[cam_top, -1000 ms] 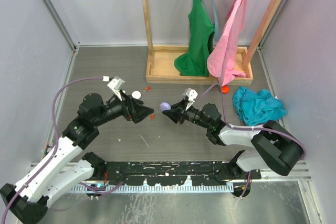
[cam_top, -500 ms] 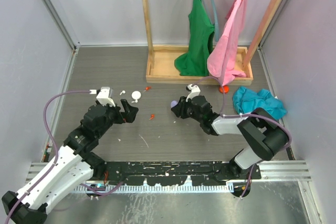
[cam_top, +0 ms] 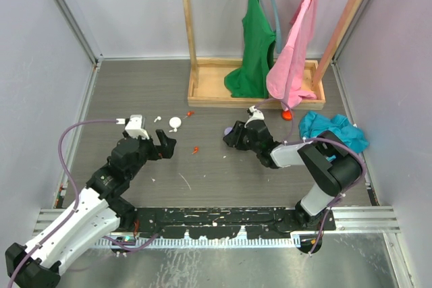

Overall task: Insert the wireless bluetooth earbuds into the charging case
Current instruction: Place the charging case at the center of the board.

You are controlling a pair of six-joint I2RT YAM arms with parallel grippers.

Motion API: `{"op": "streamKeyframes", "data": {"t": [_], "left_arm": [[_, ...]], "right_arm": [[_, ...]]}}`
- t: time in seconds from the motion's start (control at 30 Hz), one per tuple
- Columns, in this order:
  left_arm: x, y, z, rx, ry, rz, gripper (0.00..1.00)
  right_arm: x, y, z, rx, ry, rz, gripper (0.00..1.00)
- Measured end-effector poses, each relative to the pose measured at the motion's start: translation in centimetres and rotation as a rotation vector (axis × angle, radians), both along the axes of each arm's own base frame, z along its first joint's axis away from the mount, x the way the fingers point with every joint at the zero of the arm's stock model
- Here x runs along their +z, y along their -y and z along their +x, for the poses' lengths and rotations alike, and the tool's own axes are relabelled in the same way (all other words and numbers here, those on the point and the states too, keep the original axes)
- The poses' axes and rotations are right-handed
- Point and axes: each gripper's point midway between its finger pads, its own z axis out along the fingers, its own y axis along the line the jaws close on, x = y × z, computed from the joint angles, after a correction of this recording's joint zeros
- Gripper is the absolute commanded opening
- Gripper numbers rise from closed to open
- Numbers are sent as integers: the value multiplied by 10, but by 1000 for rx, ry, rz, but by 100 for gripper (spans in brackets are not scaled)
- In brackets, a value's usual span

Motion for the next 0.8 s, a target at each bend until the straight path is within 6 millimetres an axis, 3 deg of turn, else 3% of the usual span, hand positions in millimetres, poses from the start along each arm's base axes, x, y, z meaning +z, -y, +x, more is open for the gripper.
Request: {"op": "streamKeyframes", "data": {"t": [0.17, 0.33, 0.47, 0.6, 0.8], "left_arm": [[2, -1, 1, 5, 34, -16, 98], [-6, -1, 2, 9, 37, -14, 98], [-4, -2, 1, 10, 50, -17, 99], [3, -5, -2, 10, 87, -38, 99], [9, -11, -7, 26, 135, -65, 99]], "right_arm": [[4, 6, 0, -30, 2, 6, 60], [8, 35, -13, -85, 15, -15, 66], [32, 60, -10, -154, 82, -55, 74], [52, 93, -1, -258, 153, -133, 77], [56, 159, 14, -454, 171, -295, 79]]}}
